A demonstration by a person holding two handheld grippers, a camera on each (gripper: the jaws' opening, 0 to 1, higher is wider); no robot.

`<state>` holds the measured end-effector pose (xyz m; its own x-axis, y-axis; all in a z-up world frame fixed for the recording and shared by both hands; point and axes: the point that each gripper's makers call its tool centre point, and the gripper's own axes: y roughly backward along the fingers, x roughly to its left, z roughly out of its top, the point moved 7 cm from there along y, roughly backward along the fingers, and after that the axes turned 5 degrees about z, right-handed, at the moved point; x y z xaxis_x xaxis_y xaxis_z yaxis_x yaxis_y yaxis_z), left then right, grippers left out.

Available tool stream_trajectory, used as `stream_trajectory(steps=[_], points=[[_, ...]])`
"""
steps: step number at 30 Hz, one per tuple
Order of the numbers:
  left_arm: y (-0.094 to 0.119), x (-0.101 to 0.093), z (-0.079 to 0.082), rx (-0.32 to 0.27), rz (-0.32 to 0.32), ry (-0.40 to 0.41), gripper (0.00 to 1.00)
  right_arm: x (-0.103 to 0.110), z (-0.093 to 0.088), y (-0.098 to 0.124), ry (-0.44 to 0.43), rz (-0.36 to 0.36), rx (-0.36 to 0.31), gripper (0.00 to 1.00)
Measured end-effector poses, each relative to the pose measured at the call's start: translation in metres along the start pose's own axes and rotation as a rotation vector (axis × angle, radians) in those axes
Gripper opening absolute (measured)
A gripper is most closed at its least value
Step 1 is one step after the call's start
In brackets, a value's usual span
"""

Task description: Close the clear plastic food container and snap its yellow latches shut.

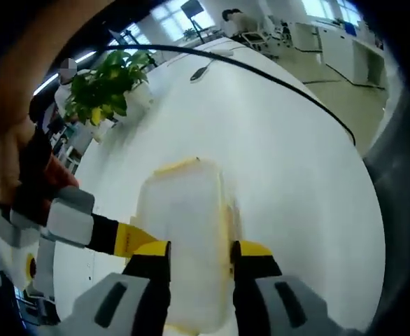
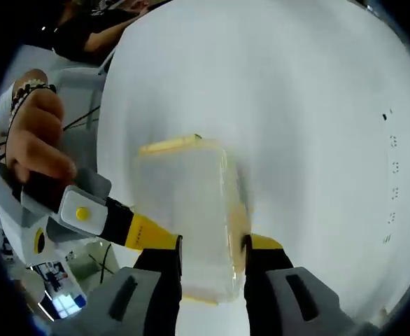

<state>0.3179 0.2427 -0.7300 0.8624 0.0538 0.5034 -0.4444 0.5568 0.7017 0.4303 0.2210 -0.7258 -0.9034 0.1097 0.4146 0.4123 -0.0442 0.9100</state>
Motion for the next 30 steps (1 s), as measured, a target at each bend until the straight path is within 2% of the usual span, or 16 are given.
stream_trajectory(steps=[1,7,11,14,16,19,25,27,29,30], points=[[0.0,-0.001,0.0,-0.003,-0.017,0.002,0.28,-0.001,-0.003,-0.002,0.0,0.017,0.014,0.27],[0.002,-0.001,-0.001,-0.023,-0.01,0.012,0.29,-0.003,0.0,-0.004,0.004,0.023,-0.022,0.29],[0.002,-0.001,0.0,-0.018,-0.007,0.031,0.3,-0.001,0.001,-0.003,0.02,-0.007,-0.027,0.3],[0.002,0.001,-0.004,-0.059,-0.015,0.047,0.3,0.004,-0.002,-0.004,0.019,-0.03,-0.048,0.31],[0.002,0.0,-0.004,-0.065,-0.012,0.05,0.3,0.008,-0.003,-0.004,0.019,-0.045,-0.058,0.31],[0.0,-0.001,0.0,-0.041,0.002,0.035,0.3,0.014,-0.003,-0.003,0.017,-0.098,-0.058,0.31],[0.001,-0.001,-0.001,-0.031,0.005,0.045,0.29,0.027,0.002,-0.001,0.01,-0.232,0.023,0.31],[0.002,-0.001,0.0,-0.025,0.001,0.037,0.29,0.034,0.001,-0.002,-0.044,-0.295,0.032,0.31],[0.002,0.001,0.001,-0.018,-0.011,0.03,0.29,0.04,0.001,-0.001,-0.045,-0.349,0.038,0.29],[0.004,0.0,0.002,-0.001,-0.024,-0.014,0.28,0.044,0.0,-0.002,-0.075,-0.364,0.024,0.29]])
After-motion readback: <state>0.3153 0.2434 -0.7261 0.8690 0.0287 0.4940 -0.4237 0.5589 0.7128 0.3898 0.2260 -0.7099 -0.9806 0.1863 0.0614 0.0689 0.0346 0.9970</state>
